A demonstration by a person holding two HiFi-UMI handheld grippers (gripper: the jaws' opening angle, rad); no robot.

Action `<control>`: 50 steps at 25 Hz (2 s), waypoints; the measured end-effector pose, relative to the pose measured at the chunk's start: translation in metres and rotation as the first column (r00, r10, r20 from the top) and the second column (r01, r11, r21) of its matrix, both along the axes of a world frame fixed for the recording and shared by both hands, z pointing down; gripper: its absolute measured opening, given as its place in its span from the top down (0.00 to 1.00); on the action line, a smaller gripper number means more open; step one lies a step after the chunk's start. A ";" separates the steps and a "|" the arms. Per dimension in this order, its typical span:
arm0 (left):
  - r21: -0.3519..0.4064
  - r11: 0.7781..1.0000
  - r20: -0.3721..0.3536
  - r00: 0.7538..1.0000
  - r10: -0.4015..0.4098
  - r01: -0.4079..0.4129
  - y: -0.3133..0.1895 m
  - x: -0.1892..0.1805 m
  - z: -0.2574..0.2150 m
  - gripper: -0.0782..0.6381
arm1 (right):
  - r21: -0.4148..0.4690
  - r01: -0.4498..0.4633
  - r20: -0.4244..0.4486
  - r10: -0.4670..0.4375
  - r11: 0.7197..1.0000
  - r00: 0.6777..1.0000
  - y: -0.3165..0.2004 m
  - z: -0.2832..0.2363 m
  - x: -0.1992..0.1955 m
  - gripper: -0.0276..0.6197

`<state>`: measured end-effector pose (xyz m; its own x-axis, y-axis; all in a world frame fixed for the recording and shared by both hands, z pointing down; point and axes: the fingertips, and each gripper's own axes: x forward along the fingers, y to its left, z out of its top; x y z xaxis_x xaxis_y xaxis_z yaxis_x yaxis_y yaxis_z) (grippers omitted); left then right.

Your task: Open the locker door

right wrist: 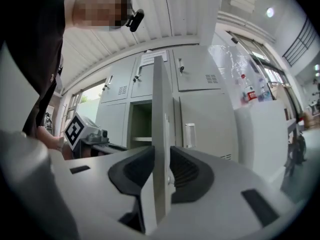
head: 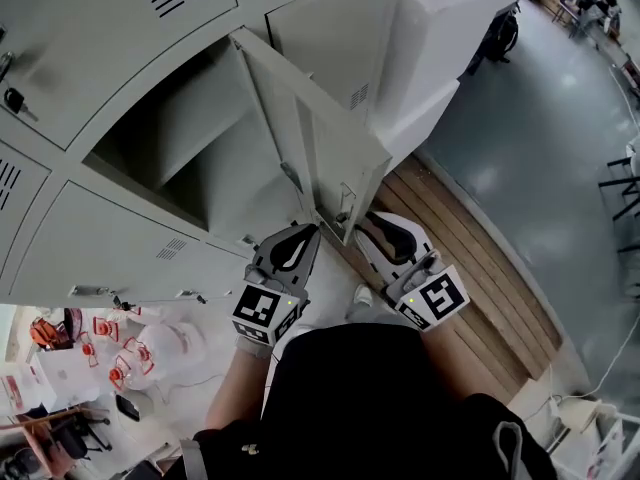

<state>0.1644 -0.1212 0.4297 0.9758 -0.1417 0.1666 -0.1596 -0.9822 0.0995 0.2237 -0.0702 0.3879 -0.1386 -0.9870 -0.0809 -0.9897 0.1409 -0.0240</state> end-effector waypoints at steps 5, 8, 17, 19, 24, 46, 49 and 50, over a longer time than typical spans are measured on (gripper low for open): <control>-0.003 0.999 0.004 0.999 0.033 -0.033 0.010 0.020 -0.001 0.85 | -0.010 -0.117 0.021 0.117 0.993 0.993 0.012 0.000 0.044 0.81; -0.005 0.999 0.007 0.999 0.035 -0.035 0.011 0.027 -0.001 0.85 | -0.011 -0.158 0.033 0.158 0.987 0.987 0.019 -0.001 0.063 0.82; -0.017 1.000 0.022 1.000 0.017 -0.017 0.008 0.032 0.003 0.85 | -0.026 -0.141 0.049 0.143 0.990 0.989 0.015 0.005 0.070 0.84; -0.016 1.000 0.021 1.000 0.010 -0.010 0.008 0.032 0.003 0.85 | -0.026 -0.125 0.050 0.126 0.992 0.991 0.012 0.005 0.067 0.84; -0.013 1.000 0.016 1.000 -0.016 0.016 0.004 0.027 0.002 0.85 | -0.031 -0.084 0.056 0.086 0.996 0.995 0.003 0.007 0.058 0.84; 0.003 0.896 0.015 0.896 -0.443 0.443 -0.055 -0.128 -0.001 0.85 | -0.028 0.374 0.066 -0.372 0.927 0.926 -0.099 0.009 -0.092 0.84; 0.006 0.866 0.008 0.866 -0.500 0.500 -0.057 -0.151 -0.003 0.85 | -0.024 0.436 0.058 -0.434 0.900 0.899 -0.106 0.007 -0.117 0.84; 0.008 0.857 0.006 0.857 -0.515 0.515 -0.058 -0.158 -0.004 0.85 | -0.023 0.453 0.054 -0.451 0.891 0.891 -0.108 0.007 -0.125 0.84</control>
<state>0.0065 -0.1790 0.4260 0.7615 -0.6250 0.1715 -0.6439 -0.7597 0.0905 0.0992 -0.1784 0.3949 -0.5673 -0.8209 -0.0653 -0.8170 0.5710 -0.0807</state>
